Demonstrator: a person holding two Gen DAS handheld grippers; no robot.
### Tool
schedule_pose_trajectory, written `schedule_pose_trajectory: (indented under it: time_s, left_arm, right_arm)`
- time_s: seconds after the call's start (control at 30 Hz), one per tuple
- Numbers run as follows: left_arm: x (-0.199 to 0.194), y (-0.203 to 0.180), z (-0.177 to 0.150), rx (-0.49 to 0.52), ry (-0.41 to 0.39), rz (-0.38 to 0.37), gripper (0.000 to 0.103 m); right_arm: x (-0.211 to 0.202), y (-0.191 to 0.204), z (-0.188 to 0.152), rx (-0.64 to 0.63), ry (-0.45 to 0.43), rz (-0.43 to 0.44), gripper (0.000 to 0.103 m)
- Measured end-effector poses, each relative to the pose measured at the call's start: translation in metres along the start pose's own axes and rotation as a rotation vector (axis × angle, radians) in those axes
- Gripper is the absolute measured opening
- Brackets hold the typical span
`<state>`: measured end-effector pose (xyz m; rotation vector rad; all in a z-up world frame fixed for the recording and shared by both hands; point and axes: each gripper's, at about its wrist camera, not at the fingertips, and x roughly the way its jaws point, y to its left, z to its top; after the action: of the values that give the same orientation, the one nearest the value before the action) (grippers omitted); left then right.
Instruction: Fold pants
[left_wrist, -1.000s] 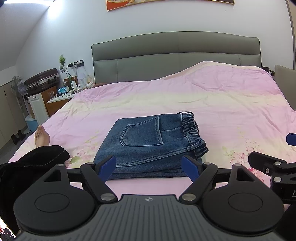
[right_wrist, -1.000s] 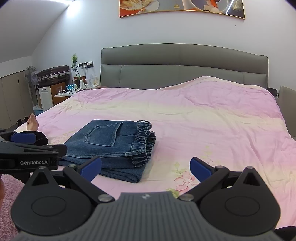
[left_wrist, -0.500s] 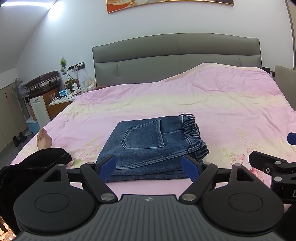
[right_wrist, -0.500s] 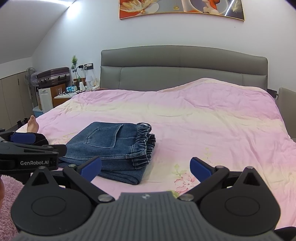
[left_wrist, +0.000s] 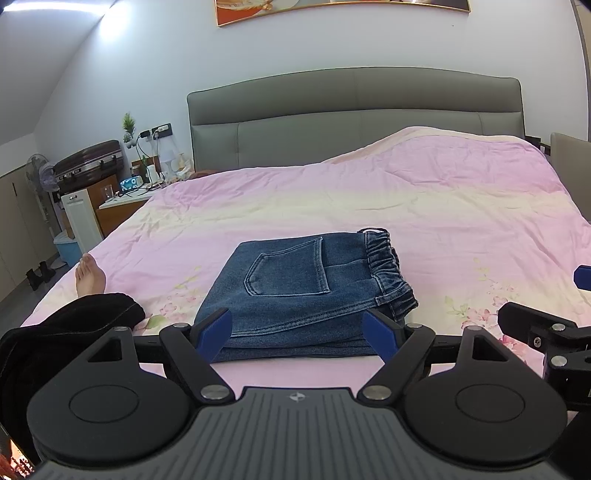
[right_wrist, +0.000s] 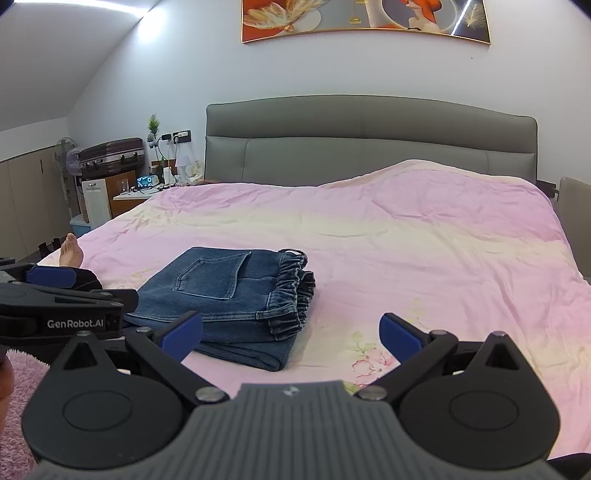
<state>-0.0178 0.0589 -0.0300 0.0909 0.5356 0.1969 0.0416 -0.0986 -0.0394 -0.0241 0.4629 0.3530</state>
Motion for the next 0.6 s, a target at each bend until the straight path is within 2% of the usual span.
schedule_pose_trajectory:
  time_s: [0.6]
  left_arm:
    - [-0.0024,-0.0015,0.0003,-0.005,0.003,0.003,0.094]
  right_arm:
    - [-0.0023,-0.0027,0.0012,0.007,0.001,0.002,0.098]
